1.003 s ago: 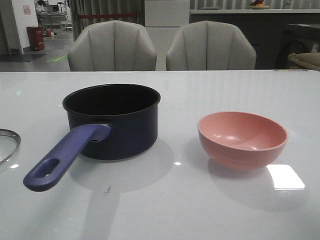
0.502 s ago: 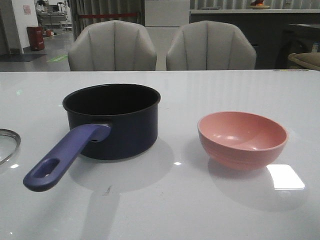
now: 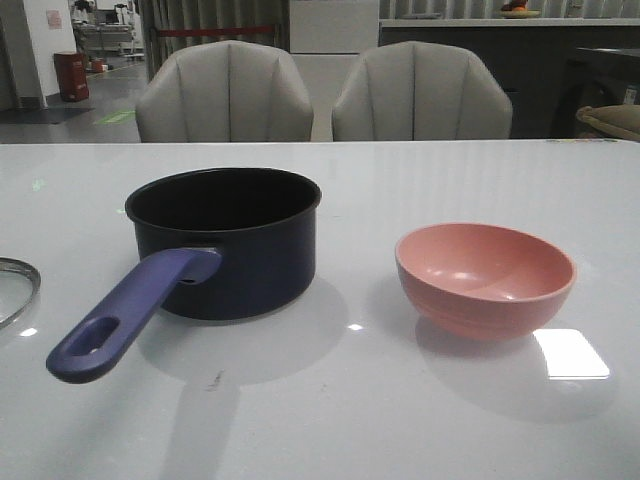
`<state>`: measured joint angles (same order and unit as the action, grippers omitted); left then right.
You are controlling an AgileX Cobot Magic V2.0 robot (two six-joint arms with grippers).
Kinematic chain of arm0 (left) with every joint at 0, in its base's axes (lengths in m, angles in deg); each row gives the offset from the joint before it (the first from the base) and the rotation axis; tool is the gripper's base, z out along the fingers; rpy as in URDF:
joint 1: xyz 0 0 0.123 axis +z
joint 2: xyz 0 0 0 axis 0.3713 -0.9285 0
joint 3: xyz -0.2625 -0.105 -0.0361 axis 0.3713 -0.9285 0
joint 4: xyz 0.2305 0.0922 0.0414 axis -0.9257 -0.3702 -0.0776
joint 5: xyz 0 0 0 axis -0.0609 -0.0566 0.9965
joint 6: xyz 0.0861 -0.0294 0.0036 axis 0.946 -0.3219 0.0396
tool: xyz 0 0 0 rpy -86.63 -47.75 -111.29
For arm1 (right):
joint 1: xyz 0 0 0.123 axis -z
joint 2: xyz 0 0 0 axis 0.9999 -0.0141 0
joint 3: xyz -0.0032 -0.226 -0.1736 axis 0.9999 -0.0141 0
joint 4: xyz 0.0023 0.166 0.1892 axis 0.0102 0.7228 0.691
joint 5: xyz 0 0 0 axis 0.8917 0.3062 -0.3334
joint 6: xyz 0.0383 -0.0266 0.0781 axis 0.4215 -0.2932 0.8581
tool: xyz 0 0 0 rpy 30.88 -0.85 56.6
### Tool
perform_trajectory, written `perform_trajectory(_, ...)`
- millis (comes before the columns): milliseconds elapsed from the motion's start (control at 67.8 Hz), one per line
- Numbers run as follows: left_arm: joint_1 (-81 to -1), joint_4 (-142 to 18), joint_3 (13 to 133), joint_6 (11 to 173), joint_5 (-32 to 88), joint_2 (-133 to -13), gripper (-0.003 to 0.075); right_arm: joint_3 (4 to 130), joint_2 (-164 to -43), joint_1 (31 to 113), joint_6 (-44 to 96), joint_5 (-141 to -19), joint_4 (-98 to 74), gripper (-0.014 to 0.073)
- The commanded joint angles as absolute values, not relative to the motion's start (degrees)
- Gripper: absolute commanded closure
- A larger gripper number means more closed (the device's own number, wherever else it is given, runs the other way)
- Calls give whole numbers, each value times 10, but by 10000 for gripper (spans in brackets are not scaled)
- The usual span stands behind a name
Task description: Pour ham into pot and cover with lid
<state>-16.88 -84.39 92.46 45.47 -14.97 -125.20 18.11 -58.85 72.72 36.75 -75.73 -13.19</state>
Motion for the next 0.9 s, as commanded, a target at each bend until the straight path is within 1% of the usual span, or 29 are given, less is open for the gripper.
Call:
perform_trajectory(0, -171, -845, 942, 455, -154, -1225, 283, 197, -594, 728, 362, -713, -128, 432)
perform_trajectory(44, -171, -845, 942, 455, -154, -1225, 348, 197, -594, 728, 362, -713, -128, 432)
perform_trajectory(133, -171, -845, 942, 455, -154, -1225, 436, 197, -594, 728, 362, -713, -128, 432)
perform_trajectory(192, -171, -845, 942, 455, -154, -1225, 477, 197, -594, 728, 362, -713, -128, 432)
perform_trajectory(280, -171, -845, 942, 455, -158, -1225, 517, 197, -594, 728, 362, -713, -128, 432)
perform_trajectory(369, -171, -845, 942, 455, -166, -1225, 534, 197, -594, 728, 362, -713, -128, 432)
perform_trajectory(590, -171, -845, 962, 455, -182, -1211, 534, 197, -594, 728, 362, -713, -128, 432)
perform_trajectory(885, -172, -830, 1026, 463, -185, -1155, 534, 197, -594, 728, 362, -713, -128, 432)
